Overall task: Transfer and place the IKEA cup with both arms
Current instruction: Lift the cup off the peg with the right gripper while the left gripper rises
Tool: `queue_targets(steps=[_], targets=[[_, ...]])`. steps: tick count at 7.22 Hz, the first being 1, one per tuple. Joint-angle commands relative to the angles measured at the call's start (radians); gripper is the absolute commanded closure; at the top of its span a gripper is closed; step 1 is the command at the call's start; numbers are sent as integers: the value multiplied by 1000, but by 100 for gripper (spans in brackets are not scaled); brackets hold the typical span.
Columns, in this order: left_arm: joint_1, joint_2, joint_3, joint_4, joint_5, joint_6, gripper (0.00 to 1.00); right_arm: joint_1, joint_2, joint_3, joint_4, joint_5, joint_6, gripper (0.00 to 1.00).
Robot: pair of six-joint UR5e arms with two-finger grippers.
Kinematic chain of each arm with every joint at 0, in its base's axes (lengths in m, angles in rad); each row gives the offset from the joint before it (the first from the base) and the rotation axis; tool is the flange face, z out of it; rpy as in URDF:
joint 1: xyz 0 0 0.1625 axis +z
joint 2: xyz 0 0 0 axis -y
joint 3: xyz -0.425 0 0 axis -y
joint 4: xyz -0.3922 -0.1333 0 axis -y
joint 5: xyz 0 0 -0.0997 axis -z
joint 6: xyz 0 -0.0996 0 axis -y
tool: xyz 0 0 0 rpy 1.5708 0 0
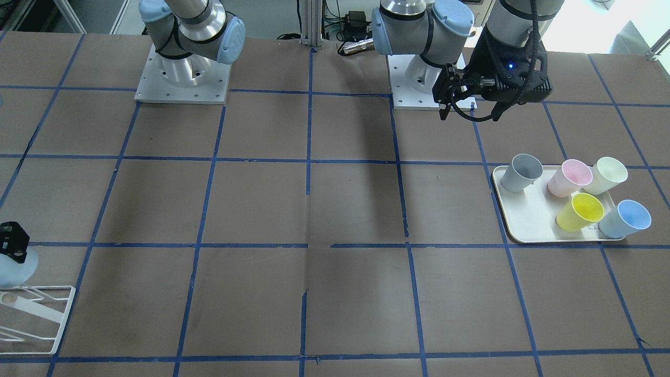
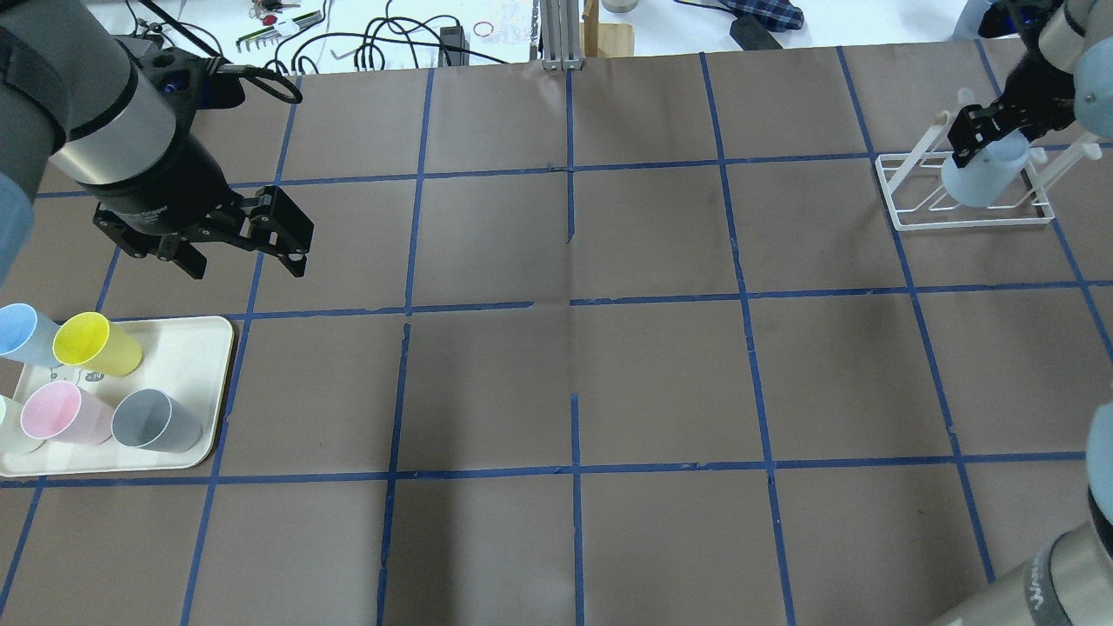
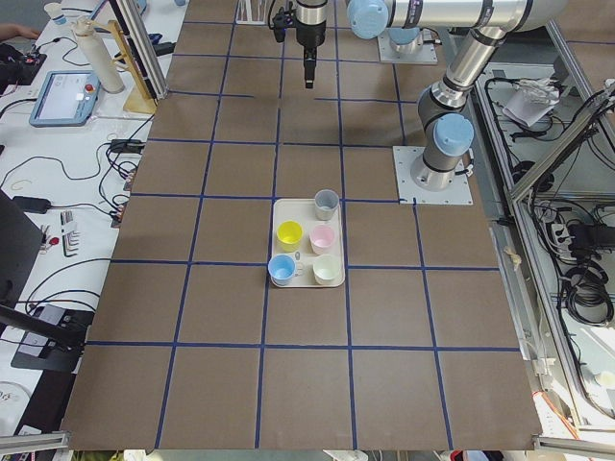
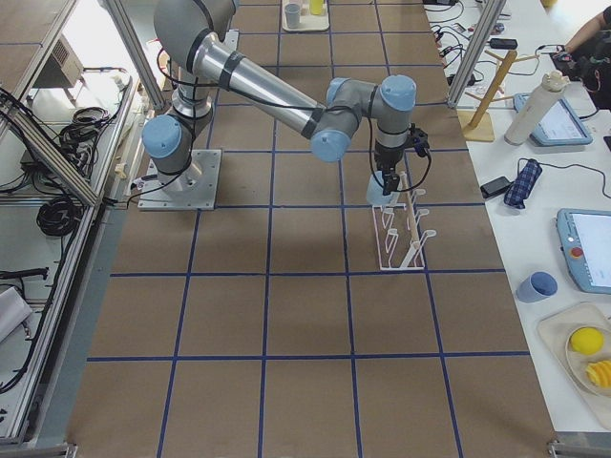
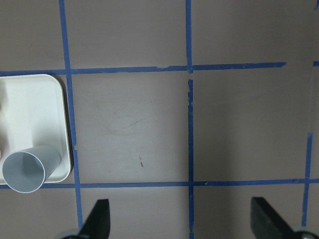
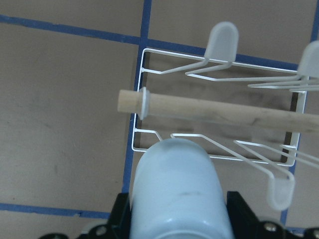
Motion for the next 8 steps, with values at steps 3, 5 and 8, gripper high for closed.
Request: queue_targets(steps=[3, 5, 8], targets=[[3, 1, -4, 35, 3, -1, 0, 45, -155, -14, 249, 91, 24, 65], [0, -3, -1, 30, 9, 10, 0, 47, -157, -15, 448, 276, 81, 66], [-5, 7, -7, 13, 28, 5, 0, 45, -156, -17, 807, 632, 202, 67]])
